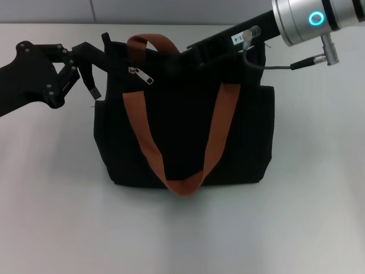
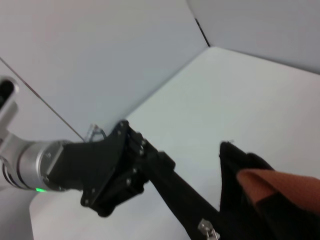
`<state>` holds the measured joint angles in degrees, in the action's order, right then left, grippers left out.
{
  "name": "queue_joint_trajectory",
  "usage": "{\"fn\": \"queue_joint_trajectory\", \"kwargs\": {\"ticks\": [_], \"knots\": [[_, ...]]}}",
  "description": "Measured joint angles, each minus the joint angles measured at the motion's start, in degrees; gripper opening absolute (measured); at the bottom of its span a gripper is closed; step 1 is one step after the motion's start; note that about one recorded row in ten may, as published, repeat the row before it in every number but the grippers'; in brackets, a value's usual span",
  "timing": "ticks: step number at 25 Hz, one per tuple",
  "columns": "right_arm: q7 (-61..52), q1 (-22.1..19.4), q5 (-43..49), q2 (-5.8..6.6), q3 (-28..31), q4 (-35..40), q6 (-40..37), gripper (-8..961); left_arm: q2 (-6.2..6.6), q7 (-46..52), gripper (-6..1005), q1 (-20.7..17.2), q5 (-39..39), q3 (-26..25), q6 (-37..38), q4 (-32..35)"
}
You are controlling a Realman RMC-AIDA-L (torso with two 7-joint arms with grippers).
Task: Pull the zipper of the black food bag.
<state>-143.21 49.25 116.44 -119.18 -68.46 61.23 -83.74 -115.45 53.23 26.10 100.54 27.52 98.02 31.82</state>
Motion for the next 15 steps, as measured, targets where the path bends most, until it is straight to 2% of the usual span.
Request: {"fn": "queue_joint_trajectory", "kwargs": {"ticks": [8, 15], "knots": [[1.8, 3.5, -1.6, -0.18, -0.6, -6.4, 1.8, 122, -0.11, -0.1, 52, 0.0, 0.0, 0.0, 0.6, 0.0], [2.1, 5.1, -1.7, -0.22, -0.7, -8.5, 3.1, 219, -0.05, -0.1, 53, -0.1, 0.0, 0.0, 0.8, 0.0]]}}
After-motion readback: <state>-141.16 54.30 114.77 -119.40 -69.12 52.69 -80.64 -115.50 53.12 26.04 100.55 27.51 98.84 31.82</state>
